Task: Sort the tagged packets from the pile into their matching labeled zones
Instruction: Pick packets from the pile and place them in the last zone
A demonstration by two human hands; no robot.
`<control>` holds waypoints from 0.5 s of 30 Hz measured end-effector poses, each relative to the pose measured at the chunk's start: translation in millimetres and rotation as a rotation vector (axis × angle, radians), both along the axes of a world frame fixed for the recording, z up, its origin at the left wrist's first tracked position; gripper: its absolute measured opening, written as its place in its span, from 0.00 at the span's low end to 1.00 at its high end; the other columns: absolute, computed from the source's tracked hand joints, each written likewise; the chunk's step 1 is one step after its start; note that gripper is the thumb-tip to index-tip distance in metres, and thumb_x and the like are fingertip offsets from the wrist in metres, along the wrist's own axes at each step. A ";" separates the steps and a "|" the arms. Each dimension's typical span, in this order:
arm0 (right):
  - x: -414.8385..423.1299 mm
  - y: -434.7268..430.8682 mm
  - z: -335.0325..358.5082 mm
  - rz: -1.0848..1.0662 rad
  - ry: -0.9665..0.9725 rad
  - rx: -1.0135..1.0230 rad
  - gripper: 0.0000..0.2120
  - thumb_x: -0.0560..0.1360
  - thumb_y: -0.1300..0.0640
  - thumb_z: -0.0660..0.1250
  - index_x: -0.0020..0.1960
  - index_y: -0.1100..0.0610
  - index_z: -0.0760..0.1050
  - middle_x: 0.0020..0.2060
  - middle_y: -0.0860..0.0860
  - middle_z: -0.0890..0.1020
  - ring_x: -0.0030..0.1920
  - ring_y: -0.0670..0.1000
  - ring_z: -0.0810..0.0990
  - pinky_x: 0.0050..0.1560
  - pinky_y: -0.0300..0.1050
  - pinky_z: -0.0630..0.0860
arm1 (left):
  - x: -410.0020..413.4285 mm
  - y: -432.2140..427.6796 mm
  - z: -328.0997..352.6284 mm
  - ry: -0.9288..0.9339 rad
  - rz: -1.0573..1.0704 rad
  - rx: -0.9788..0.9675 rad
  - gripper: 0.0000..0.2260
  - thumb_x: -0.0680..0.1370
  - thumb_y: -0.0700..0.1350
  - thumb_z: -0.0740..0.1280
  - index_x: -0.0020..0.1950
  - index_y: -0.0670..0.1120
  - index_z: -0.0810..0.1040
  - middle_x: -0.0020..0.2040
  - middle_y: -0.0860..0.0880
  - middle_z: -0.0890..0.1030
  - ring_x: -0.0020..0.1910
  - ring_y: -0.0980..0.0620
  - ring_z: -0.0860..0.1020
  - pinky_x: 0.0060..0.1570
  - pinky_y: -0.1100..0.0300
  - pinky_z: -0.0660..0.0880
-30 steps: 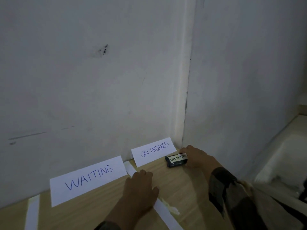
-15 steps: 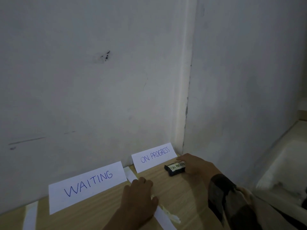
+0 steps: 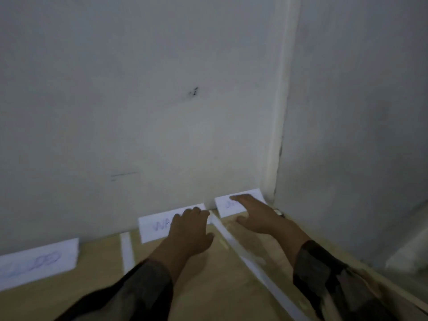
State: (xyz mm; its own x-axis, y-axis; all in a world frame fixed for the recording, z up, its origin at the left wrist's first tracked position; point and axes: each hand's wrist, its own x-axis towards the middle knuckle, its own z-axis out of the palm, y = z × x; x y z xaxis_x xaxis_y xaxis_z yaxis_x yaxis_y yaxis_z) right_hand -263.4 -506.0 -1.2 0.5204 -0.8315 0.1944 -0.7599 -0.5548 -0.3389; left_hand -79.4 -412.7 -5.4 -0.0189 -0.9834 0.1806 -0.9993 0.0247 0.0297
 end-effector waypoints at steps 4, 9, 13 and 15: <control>32.2 57.3 9.9 0.090 0.013 -0.038 0.29 0.76 0.47 0.64 0.74 0.48 0.59 0.73 0.47 0.63 0.72 0.49 0.63 0.69 0.45 0.62 | 27.0 54.6 10.4 -0.043 0.028 -0.044 0.27 0.78 0.58 0.59 0.73 0.49 0.60 0.72 0.47 0.65 0.71 0.46 0.63 0.67 0.50 0.62; 69.0 127.7 14.4 0.159 0.054 -0.054 0.27 0.77 0.45 0.63 0.73 0.48 0.60 0.73 0.46 0.63 0.71 0.49 0.65 0.67 0.47 0.65 | 62.0 116.8 16.0 -0.060 0.105 -0.030 0.27 0.77 0.58 0.60 0.73 0.49 0.61 0.71 0.47 0.66 0.70 0.46 0.65 0.65 0.49 0.63; 97.7 175.6 14.4 0.237 0.081 -0.064 0.28 0.77 0.44 0.62 0.74 0.50 0.60 0.73 0.47 0.62 0.71 0.49 0.64 0.67 0.47 0.65 | 83.1 164.3 17.4 -0.039 0.106 0.003 0.28 0.78 0.58 0.60 0.74 0.49 0.59 0.73 0.47 0.64 0.71 0.46 0.63 0.67 0.48 0.63; 108.3 197.3 14.0 0.271 0.102 -0.062 0.28 0.77 0.44 0.62 0.74 0.49 0.60 0.74 0.47 0.62 0.72 0.49 0.62 0.68 0.49 0.64 | 90.4 187.8 19.6 -0.009 0.087 0.035 0.29 0.78 0.58 0.60 0.75 0.49 0.58 0.74 0.48 0.62 0.72 0.47 0.62 0.68 0.48 0.63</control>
State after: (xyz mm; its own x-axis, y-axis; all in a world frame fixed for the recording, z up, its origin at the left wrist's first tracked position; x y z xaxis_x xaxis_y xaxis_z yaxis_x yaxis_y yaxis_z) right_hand -155.1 -308.8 12.9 0.7415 -0.6475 0.1760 -0.6093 -0.7596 -0.2273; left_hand 11.0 -224.9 14.2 0.0655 -0.9870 0.1465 -0.9978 -0.0632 0.0199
